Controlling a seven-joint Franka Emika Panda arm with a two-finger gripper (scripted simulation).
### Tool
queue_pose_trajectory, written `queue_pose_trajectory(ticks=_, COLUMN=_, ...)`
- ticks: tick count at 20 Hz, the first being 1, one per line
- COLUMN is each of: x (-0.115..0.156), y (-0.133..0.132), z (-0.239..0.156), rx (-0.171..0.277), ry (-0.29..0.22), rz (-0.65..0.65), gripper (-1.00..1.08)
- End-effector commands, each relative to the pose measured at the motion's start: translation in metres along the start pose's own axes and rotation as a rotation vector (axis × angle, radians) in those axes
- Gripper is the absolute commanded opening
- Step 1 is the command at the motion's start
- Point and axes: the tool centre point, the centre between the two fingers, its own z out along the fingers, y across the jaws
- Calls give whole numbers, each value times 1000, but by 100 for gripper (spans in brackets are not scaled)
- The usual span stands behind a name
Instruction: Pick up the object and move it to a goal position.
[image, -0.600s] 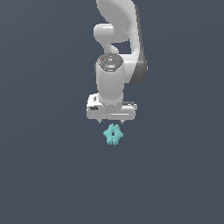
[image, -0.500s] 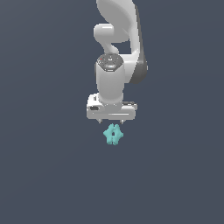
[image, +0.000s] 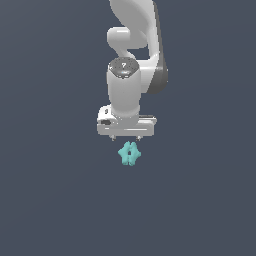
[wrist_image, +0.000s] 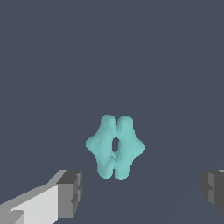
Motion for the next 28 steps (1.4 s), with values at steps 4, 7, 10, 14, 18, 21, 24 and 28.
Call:
queue_pose_trajectory(ticks=4, x=-1, y=-1, z=7, rx=-2, ry=11, rz=3, gripper=108)
queue_pose_trajectory(ticks=7, x=-3, y=-2, z=14, rx=-3, ry=23, rz=6, gripper=108)
queue_pose_trajectory(ticks=10, x=-5, y=-3, z=23, rx=-5, ry=40, rz=9, gripper=108)
queue_pose_trajectory(ticks=14, x=-10, y=-5, z=39, rx=-8, ry=68, rz=16, gripper=108)
queue_pose_trajectory(ticks=18, x=-17, y=-7, z=56, rx=-11, ry=104, rz=23, gripper=108)
queue_pose_trajectory(ticks=21, x=-23, y=-9, z=69, rx=-13, ry=132, rz=29, gripper=108)
queue_pose_trajectory(ticks=24, x=-31, y=-10, z=81, rx=-14, ry=159, rz=34, gripper=108)
queue_pose_trajectory(ticks=28, x=-41, y=-12, z=96, rx=-13, ry=196, rz=40, gripper=108)
